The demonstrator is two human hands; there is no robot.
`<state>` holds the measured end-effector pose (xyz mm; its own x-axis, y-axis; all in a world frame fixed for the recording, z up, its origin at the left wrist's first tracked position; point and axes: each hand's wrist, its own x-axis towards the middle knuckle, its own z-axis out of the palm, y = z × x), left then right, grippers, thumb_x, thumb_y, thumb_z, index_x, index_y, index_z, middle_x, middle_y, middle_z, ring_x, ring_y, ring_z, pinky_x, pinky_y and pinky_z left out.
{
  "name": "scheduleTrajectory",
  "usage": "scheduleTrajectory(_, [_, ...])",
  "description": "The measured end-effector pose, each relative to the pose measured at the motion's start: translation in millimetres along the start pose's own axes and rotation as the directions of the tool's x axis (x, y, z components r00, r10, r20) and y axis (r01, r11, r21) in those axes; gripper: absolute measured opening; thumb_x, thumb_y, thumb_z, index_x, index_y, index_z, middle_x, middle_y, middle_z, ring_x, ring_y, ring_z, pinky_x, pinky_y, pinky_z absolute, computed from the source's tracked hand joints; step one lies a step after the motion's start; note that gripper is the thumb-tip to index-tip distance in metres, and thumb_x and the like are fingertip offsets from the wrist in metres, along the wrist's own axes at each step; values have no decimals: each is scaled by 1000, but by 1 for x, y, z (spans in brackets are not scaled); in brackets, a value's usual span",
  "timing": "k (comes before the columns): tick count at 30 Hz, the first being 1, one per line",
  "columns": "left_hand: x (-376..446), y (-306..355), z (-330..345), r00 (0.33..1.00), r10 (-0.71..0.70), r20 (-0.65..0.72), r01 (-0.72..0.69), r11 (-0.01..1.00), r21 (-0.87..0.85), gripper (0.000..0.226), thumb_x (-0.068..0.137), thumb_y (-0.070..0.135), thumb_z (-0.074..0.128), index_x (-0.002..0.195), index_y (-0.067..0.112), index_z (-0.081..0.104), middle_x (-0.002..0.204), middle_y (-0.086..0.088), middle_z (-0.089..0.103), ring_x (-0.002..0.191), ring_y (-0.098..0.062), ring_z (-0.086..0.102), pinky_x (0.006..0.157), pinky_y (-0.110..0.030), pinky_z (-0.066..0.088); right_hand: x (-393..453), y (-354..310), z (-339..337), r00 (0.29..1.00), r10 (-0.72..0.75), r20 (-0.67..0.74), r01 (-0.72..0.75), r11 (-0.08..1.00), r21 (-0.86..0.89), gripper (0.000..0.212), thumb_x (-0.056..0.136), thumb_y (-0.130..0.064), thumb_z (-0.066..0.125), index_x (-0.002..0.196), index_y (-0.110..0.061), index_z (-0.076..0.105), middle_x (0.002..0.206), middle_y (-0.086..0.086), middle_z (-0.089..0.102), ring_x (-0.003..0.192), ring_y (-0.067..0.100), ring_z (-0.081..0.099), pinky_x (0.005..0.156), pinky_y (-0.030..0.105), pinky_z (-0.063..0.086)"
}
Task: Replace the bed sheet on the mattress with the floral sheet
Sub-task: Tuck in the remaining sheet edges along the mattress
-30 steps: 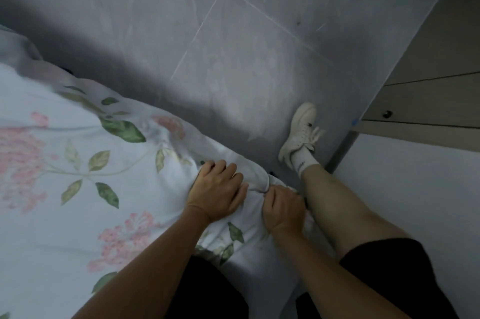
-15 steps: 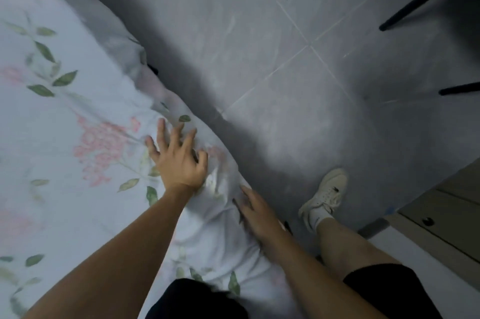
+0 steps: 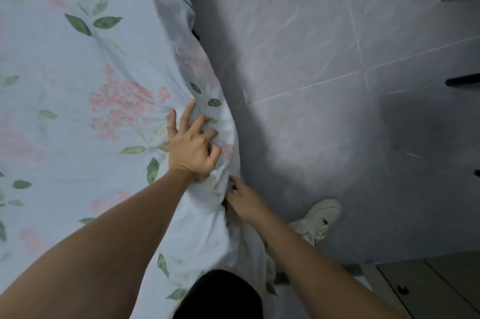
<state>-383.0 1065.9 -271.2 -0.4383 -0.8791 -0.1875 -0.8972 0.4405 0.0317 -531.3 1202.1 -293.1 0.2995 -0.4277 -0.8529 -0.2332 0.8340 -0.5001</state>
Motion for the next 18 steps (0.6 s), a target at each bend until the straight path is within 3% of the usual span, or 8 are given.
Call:
scheduleTrajectory(5, [-1, -2, 0, 1000, 6, -17, -6, 1000, -19, 29, 79, 41, 58, 89, 24, 78, 120, 2, 64, 154, -35, 26, 120, -67, 13, 13, -19, -19, 977, 84, 196, -54, 986, -158, 67, 93, -57, 56, 155, -33, 42, 155, -2, 50, 136, 24, 53, 112, 45, 45])
scheduleTrajectory(9, [-3, -5, -1, 999, 14, -45, -16, 999, -36, 30, 81, 41, 56, 89, 22, 78, 118, 1, 64, 153, -35, 27, 119, -67, 15, 24, -21, -31, 951, 129, 280, -60, 968, -242, 99, 65, -69, 64, 154, -32, 45, 152, -4, 54, 134, 22, 55, 112, 45, 46])
scheduleTrajectory(14, [-3, -4, -1, 999, 17, -39, -19, 999, -46, 33, 83, 41, 53, 92, 22, 78, 119, 1, 63, 154, -35, 27, 120, -66, 15, 22, -3, -48, 950, 193, 245, -130, 959, -250, 66, 100, -27, 60, 160, -26, 34, 159, 1, 44, 143, 24, 46, 116, 39, 42])
scheduleTrajectory(18, [-4, -5, -1, 999, 18, -33, -20, 998, -63, 32, 83, 40, 54, 94, 22, 78, 117, 0, 63, 154, -34, 27, 119, -66, 15, 28, 13, -43, 948, 263, 182, -222, 951, -216, 67, 96, -29, 62, 158, -29, 38, 157, 1, 48, 141, 23, 48, 117, 42, 42])
